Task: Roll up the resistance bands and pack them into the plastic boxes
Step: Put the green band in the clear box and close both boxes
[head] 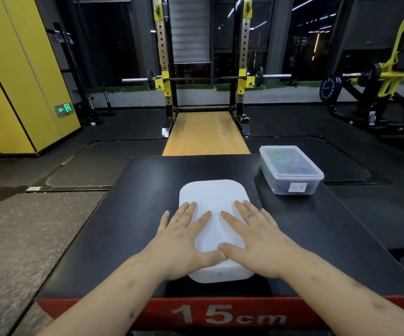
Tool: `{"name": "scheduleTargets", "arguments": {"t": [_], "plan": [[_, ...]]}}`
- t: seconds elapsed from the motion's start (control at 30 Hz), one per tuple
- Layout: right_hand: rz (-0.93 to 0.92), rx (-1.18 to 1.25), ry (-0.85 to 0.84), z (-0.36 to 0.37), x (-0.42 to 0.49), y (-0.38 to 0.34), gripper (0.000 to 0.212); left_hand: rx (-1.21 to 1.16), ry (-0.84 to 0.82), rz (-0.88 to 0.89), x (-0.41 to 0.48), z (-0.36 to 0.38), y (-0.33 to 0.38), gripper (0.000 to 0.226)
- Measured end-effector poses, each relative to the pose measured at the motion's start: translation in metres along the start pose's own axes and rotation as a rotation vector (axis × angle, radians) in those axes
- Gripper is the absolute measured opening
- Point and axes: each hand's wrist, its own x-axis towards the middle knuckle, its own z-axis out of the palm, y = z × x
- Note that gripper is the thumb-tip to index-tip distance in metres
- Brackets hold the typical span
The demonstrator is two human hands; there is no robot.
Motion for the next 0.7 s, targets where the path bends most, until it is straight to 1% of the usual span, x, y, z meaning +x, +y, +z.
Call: {"name": "scheduleTargets", "arguments": {"t": [0.2,0.37,0.6,0.67,0.7], "plan": [[-0.038,0.071,-0.023,-0.008,-0.002,0.005,0.08,-0.026,-0.003,0.012,-0.002,-0.005,-0.005,0.102],[-0.034,0.114,-0.045,-0.008,-0.008,0.022,0.081,-0.062,0.008,0.013,-0.007,-0.004,-0.026,0.097],[-0.025,0.171,-0.082,-0.012,-0.011,0.018,0.079,-0.078,-0.007,0.037,-0.006,-0.004,-0.027,0.091],[-0.012,0.159,-0.078,-0.019,-0.009,0.016,0.076,-0.068,-0.015,0.028,-0.004,-0.011,-0.027,0.09],[-0.006,0.161,-0.049,-0.023,-0.005,0.016,0.071,-0.066,0.001,0.02,-0.001,-0.015,-0.027,0.088]]}}
